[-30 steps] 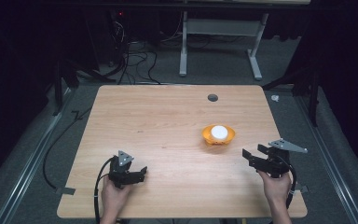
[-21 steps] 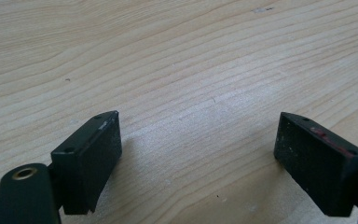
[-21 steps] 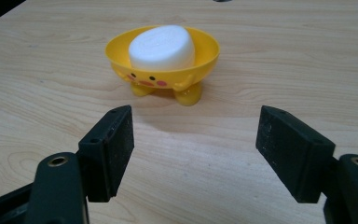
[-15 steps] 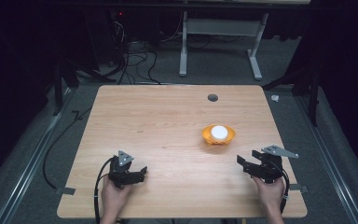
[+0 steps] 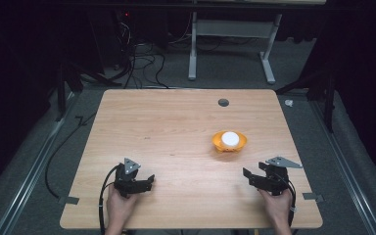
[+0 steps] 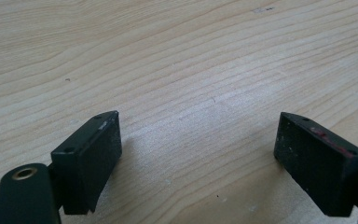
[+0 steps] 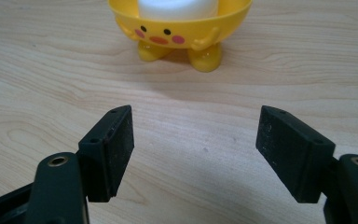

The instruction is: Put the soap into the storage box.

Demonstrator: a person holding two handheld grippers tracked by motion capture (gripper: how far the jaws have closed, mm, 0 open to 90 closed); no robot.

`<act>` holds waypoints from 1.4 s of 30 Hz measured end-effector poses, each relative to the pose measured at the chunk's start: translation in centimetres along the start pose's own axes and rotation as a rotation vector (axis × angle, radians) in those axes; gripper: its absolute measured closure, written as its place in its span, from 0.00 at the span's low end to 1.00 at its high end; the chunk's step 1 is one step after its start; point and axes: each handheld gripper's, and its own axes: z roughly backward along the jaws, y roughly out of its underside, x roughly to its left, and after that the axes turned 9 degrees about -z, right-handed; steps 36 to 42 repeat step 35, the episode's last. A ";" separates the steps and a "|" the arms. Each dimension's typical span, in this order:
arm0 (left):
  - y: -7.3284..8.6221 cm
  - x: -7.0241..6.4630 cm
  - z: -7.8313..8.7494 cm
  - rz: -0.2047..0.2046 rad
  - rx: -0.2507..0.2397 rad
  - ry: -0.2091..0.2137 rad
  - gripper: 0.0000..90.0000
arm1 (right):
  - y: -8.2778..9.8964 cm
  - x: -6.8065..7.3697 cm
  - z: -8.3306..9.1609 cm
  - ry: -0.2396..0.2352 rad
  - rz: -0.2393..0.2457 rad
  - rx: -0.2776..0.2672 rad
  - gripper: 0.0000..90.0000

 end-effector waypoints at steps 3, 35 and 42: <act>0.0 0.0 0.0 0.000 0.000 0.000 0.17 | 0.2 0.2 -0.3 0.004 0.005 0.009 0.31; 0.0 0.0 0.0 0.000 0.000 -0.001 0.17 | 1.7 1.6 -3.6 0.085 0.139 0.078 0.30; 0.0 0.0 0.0 0.000 0.000 -0.001 0.17 | 1.7 1.6 -3.6 0.085 0.139 0.078 0.30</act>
